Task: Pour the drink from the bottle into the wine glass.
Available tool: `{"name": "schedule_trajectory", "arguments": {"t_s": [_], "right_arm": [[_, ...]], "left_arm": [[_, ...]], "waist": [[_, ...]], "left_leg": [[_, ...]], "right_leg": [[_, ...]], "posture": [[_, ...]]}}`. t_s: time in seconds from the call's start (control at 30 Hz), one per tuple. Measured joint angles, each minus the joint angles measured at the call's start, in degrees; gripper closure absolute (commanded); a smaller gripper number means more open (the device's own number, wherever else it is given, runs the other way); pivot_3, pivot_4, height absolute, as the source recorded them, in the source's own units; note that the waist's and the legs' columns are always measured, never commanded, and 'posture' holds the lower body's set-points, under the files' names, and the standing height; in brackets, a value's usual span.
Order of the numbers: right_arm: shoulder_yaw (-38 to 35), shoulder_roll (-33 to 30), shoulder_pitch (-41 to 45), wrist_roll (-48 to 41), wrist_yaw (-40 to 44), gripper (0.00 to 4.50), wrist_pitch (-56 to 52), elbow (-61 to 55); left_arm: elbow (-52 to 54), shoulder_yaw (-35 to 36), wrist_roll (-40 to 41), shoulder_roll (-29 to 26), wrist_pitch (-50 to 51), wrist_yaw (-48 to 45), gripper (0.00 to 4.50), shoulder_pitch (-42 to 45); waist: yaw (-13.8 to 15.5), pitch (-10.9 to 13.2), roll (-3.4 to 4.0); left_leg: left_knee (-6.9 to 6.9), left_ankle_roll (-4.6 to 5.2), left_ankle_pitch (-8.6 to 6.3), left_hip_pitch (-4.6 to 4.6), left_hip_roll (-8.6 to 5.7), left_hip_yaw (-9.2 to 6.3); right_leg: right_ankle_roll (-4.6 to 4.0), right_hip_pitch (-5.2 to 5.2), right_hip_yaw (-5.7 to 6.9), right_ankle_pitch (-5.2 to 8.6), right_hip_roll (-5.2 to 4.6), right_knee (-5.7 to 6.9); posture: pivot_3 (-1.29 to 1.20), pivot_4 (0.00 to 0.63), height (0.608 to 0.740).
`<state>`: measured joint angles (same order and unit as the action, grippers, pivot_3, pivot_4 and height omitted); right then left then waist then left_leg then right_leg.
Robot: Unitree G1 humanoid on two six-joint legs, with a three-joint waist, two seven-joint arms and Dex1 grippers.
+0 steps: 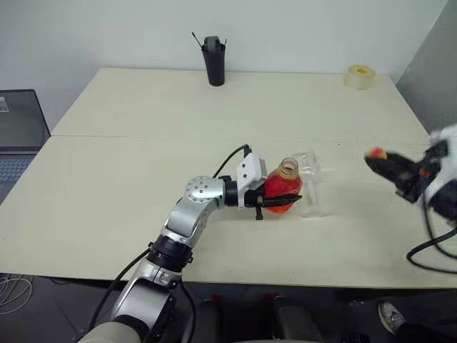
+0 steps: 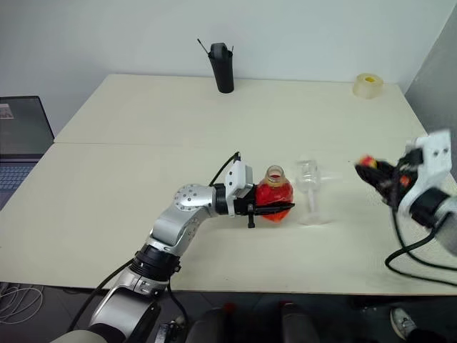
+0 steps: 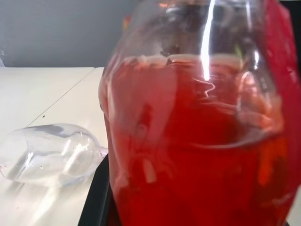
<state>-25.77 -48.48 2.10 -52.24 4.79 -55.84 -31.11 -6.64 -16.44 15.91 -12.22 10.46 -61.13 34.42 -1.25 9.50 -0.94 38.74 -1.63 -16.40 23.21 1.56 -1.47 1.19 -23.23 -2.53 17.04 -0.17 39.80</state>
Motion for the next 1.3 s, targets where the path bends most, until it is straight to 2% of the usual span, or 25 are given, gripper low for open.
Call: {"name": "schedule_trajectory", "arguments": {"t_s": [0.17,0.3,0.37,0.5,0.53,0.83,1.13,1.3], "right_arm": [[0.8,14.5,-0.5,10.8,-11.6,3.42,3.1,7.5],[-2.1,25.5,0.2,14.1,-17.4,3.42,6.8,12.9],[-2.7,28.4,1.4,15.1,-18.6,3.42,8.4,14.1],[-2.2,29.6,2.1,16.8,-18.3,3.42,9.6,14.6],[-2.1,29.8,2.3,17.0,-18.0,3.07,9.6,14.6],[-0.2,27.0,3.8,19.0,-15.3,0.01,7.6,13.4],[-0.6,16.2,8.9,15.8,-10.8,0.00,-4.2,3.1],[5.0,7.2,15.6,7.2,1.4,0.00,-9.5,-4.7]], "left_arm": [[-0.4,0.0,0.0,0.9,-0.1,-0.7,3.18,0.1],[-0.6,0.0,0.0,1.1,-0.1,-0.7,3.18,0.1],[-0.6,0.0,0.0,1.2,-0.1,-0.7,3.18,0.1],[-0.6,0.0,0.0,1.1,-0.2,-0.7,3.18,0.1],[-0.6,0.0,0.0,1.1,-0.2,-0.7,3.18,0.1],[-0.6,0.0,0.0,1.0,-0.2,-0.7,3.19,0.1],[-0.7,1.8,0.1,-0.1,0.6,1.0,3.19,0.1],[-2.5,7.1,0.7,-2.2,2.0,5.4,3.19,0.3]], "waist": [[-0.3,0.0,0.04],[-0.3,0.0,0.12],[-0.4,-0.1,0.18],[-0.4,-0.1,0.19],[-0.4,-0.1,0.19],[-0.4,-0.1,0.19],[-0.5,-0.1,0.21],[-0.8,-0.1,0.22]], "left_leg": [[-0.05,-0.09,0.05,-0.11,-0.02,0.06],[-0.10,-0.07,0.04,-0.17,-0.02,0.11],[-0.11,-0.06,0.03,-0.21,-0.02,0.16],[-0.12,-0.02,0.01,-0.20,-0.03,0.13],[-0.12,-0.01,0.00,-0.20,-0.03,0.14],[-0.13,0.00,-0.01,-0.19,-0.04,0.13],[-0.12,0.02,-0.01,-0.20,-0.05,0.10],[-0.11,0.04,-0.03,-0.24,-0.04,0.07]], "right_leg": [[0.01,0.02,-0.05,0.01,0.04,0.03],[0.01,0.02,-0.12,0.01,0.06,0.06],[0.01,0.02,-0.16,0.01,0.05,0.06],[0.01,0.02,-0.13,0.01,0.06,0.06],[0.01,0.02,-0.14,0.01,0.05,0.06],[0.01,0.02,-0.13,0.01,0.04,0.06],[0.01,0.02,-0.11,0.01,0.06,0.06],[0.00,0.03,-0.10,0.01,0.17,0.06]], "posture": [[0.00,0.150,0.740],[0.00,0.150,0.740],[0.00,0.150,0.740],[0.00,0.150,0.740],[0.00,0.150,0.740],[0.00,0.150,0.740],[0.00,0.150,0.740],[0.00,0.150,0.740]]}}
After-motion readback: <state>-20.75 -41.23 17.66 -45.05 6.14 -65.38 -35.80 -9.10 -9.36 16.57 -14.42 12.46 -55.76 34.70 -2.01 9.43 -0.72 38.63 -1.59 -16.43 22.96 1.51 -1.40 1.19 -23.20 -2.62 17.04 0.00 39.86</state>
